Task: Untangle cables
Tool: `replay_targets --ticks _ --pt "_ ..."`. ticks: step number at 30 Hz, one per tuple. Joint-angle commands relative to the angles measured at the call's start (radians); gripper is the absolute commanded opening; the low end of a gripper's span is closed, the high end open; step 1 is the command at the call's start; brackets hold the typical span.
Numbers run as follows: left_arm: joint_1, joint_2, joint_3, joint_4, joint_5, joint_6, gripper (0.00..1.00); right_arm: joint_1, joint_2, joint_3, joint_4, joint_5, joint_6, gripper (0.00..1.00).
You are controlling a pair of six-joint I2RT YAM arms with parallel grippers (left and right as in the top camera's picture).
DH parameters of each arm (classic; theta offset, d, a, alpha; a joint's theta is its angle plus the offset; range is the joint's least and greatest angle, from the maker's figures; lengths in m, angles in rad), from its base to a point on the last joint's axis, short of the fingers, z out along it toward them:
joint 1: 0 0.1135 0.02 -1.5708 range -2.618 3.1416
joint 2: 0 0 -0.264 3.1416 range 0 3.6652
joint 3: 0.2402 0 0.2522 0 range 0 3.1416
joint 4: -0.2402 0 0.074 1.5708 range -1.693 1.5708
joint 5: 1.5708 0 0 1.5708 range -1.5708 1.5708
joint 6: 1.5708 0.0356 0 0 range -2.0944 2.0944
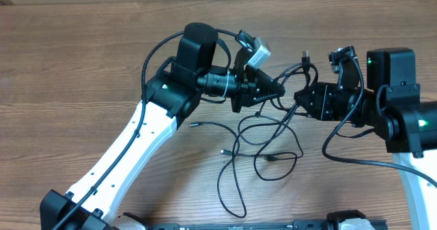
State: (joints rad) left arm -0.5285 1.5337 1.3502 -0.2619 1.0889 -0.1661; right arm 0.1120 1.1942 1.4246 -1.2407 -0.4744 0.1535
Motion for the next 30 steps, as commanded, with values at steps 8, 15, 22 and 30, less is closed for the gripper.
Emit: replay_targets --ticks 8,15,22,30 --pt "-0.032 -0.026 0.016 0.012 -0.025 -0.057 0.04 -0.001 -0.008 0.002 0.002 -0.029 -0.025 0.04" --pt "-0.032 -0.026 0.016 0.012 -0.199 -0.180 0.04 -0.001 -0.008 0.002 -0.043 -0.044 -0.085 0.04" --pt "-0.026 -0.025 0.016 0.010 -0.434 -0.353 0.04 0.000 -0.008 0.002 -0.094 -0.101 -0.188 0.04" --pt "-0.026 -0.025 0.016 -0.050 -0.684 -0.536 0.04 0.000 -0.008 0.002 -0.104 -0.206 -0.293 0.04"
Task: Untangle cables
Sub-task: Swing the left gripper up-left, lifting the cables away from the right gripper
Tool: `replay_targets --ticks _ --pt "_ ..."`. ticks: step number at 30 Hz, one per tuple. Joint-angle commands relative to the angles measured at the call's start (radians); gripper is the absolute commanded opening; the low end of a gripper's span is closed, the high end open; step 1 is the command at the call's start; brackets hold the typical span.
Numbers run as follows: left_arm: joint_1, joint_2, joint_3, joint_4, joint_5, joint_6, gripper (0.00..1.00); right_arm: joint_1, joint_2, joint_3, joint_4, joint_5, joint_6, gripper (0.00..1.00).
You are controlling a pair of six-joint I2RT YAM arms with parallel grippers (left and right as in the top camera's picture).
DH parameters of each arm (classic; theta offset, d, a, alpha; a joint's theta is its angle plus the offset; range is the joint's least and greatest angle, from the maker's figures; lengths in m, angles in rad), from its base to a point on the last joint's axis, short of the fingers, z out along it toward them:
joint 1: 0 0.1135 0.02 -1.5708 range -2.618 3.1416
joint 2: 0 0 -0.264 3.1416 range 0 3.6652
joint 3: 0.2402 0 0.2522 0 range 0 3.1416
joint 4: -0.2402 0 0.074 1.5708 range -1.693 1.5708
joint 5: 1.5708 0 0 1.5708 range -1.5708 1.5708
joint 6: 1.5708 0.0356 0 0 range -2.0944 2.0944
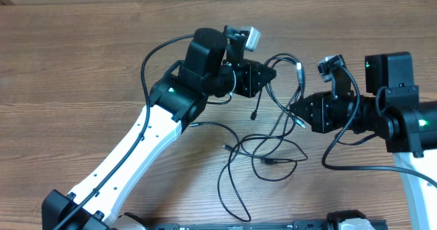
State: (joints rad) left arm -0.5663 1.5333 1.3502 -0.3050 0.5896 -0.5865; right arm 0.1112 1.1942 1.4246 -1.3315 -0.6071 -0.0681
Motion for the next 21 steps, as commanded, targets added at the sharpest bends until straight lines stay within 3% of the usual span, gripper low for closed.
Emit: replay_targets --ticks 1,6,7,8,9,10,15,21 --pt "0.012 -0.024 0.016 -0.023 -0.185 -0.117 0.04 0.000 -0.008 0.002 -0.013 -0.072 -0.071 0.04" --pt "0.012 -0.024 0.016 -0.104 -0.185 -0.116 0.04 0.000 -0.008 0.002 -0.009 -0.065 -0.066 0.04" --pt "0.012 -0.024 0.016 -0.111 -0.182 -0.115 0.04 0.000 -0.008 0.002 -0.009 -0.058 -0.058 0.09" --pt "0.013 -0.024 0.016 -0.114 -0.169 -0.101 0.04 0.000 -0.008 0.002 -0.009 -0.037 -0.039 0.24" --pt "0.013 -0.024 0.016 -0.111 -0.145 -0.076 0.04 0.000 -0.008 0.002 -0.009 -0.008 -0.014 0.57" --pt "0.015 -0.025 0.016 -0.103 -0.109 -0.045 0.04 0.000 -0.008 0.002 -0.010 0.026 0.013 1.00" --pt "0.025 -0.035 0.016 -0.052 0.048 0.072 0.04 0.000 -0.008 0.002 -0.021 0.153 0.099 1.00" --pt "0.029 -0.108 0.022 -0.042 0.059 0.191 0.04 0.000 -0.008 0.002 -0.019 0.163 0.098 1.00"
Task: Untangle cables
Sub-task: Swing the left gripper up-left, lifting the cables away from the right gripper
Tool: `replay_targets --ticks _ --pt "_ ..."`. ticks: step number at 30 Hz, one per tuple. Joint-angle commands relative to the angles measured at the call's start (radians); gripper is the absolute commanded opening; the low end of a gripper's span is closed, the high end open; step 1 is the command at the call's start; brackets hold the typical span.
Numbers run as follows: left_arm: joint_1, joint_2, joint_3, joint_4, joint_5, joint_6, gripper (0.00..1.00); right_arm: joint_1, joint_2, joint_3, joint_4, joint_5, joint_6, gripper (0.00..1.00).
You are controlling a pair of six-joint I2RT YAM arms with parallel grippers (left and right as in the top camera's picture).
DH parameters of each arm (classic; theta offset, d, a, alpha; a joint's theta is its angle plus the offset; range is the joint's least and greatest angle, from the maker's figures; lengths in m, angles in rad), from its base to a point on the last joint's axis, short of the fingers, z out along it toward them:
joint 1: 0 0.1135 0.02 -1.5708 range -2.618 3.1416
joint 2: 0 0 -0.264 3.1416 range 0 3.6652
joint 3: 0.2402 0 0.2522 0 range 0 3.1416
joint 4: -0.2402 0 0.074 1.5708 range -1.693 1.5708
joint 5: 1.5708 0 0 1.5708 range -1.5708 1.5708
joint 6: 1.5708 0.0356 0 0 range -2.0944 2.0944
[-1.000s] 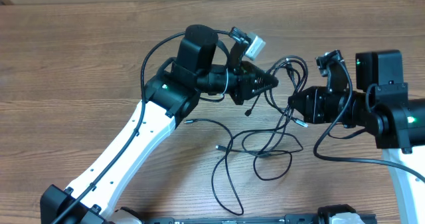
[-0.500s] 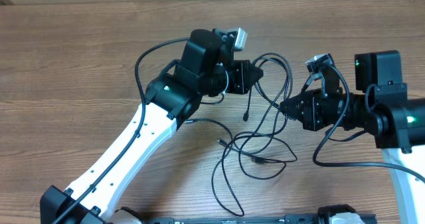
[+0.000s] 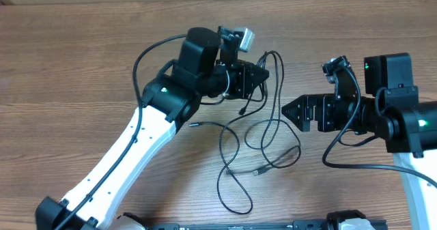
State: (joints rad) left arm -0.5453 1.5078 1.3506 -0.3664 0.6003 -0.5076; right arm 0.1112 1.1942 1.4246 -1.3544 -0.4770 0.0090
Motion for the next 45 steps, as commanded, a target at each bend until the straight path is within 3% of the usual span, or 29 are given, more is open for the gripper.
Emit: replay_targets --ticks 1,7,11,15,19,23,32,36,39,45 --pt "0.008 -0.126 0.021 0.026 0.048 0.148 0.04 0.000 -0.008 0.002 0.009 0.032 0.021 1.00" --pt "0.008 -0.275 0.021 0.064 0.047 0.275 0.04 0.000 -0.008 0.002 0.020 0.018 0.010 1.00" --pt "0.008 -0.334 0.021 0.168 0.048 0.322 0.04 0.000 -0.008 0.002 0.026 -0.156 -0.133 1.00" --pt "0.009 -0.357 0.021 0.253 0.047 0.342 0.04 0.000 -0.008 0.002 0.033 -0.154 -0.138 1.00" --pt "0.009 -0.364 0.021 0.359 0.036 0.443 0.04 0.000 -0.008 0.002 0.016 -0.137 -0.138 1.00" --pt "0.009 -0.366 0.021 0.451 -0.063 0.532 0.04 0.000 -0.008 0.002 0.001 -0.097 -0.137 1.00" --pt "0.009 -0.383 0.021 0.489 -0.275 0.539 0.04 0.000 -0.008 0.002 -0.018 -0.035 -0.137 1.00" --pt "0.010 -0.382 0.021 0.318 -0.278 0.594 0.04 0.000 -0.005 0.002 -0.013 -0.032 -0.137 1.00" --pt "0.009 -0.367 0.021 0.011 -0.327 0.682 0.04 0.000 -0.002 0.002 -0.013 -0.032 -0.137 1.00" --pt "0.009 -0.264 0.021 -0.487 -0.356 0.679 0.04 0.000 0.000 0.002 -0.001 -0.032 -0.137 1.00"
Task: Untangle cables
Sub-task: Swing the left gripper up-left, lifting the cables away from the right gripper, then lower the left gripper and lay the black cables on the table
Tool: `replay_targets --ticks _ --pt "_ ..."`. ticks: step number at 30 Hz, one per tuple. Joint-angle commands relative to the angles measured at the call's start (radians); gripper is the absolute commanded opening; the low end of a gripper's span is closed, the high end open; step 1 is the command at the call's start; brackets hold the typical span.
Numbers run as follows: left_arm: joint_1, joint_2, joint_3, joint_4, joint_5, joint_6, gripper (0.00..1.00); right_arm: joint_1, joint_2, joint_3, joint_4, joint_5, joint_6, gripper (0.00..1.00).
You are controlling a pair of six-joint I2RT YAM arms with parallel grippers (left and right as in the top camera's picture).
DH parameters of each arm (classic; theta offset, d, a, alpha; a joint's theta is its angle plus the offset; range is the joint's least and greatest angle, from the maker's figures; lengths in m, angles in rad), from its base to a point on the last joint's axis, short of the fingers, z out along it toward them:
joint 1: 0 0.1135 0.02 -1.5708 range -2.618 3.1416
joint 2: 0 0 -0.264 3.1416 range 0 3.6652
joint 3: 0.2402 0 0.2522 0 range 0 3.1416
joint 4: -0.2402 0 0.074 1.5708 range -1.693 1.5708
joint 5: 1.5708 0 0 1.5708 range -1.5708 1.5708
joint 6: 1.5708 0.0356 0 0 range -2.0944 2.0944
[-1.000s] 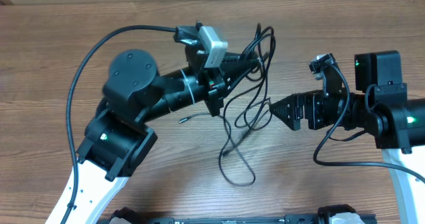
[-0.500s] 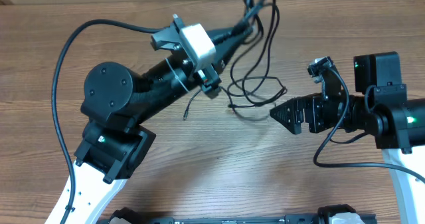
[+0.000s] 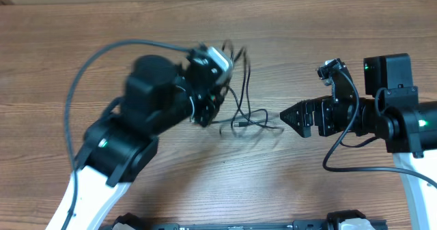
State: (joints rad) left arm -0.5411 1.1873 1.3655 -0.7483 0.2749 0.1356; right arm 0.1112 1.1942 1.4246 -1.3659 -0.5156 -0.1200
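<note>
The black cables [image 3: 242,118] hang in a loose, blurred bunch at the middle of the table, looping up to my left gripper [image 3: 218,87]. That gripper is raised toward the overhead camera and blurred. Its fingers are mostly hidden under its wrist camera [image 3: 216,56], and it looks shut on the upper strands. My right gripper [image 3: 285,115] points left at table height, just right of the bunch. It is open, and no strand shows between its fingers. The nearest strand ends a little short of its tips.
The wooden table [image 3: 82,25] carries nothing else but the two arms. The left arm's own grey cable [image 3: 102,52] arcs over its elbow, and the right arm's body [image 3: 396,114] fills the right edge.
My left arm has swung left and risen toward the camera, dragging the cables up and left. The loops that lay toward the front of the table are gone from there. My right gripper has barely moved.
At first both grippers met at the knot in the middle, each on strands, with loops trailing toward the front. Then they stood apart with strands stretched between them. Later my right gripper was open and free of the cables, and now my left holds the bunch lifted.
</note>
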Motion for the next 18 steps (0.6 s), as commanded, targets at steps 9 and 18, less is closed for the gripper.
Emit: replay_targets --ticks 9,18 --pt "0.005 0.198 0.006 -0.274 -0.026 -0.039 0.11 0.000 0.004 0.002 0.021 0.006 0.000 1.00" --pt "0.005 0.197 0.006 0.020 -0.008 -0.136 0.09 0.000 0.012 0.002 0.020 0.006 0.018 1.00"
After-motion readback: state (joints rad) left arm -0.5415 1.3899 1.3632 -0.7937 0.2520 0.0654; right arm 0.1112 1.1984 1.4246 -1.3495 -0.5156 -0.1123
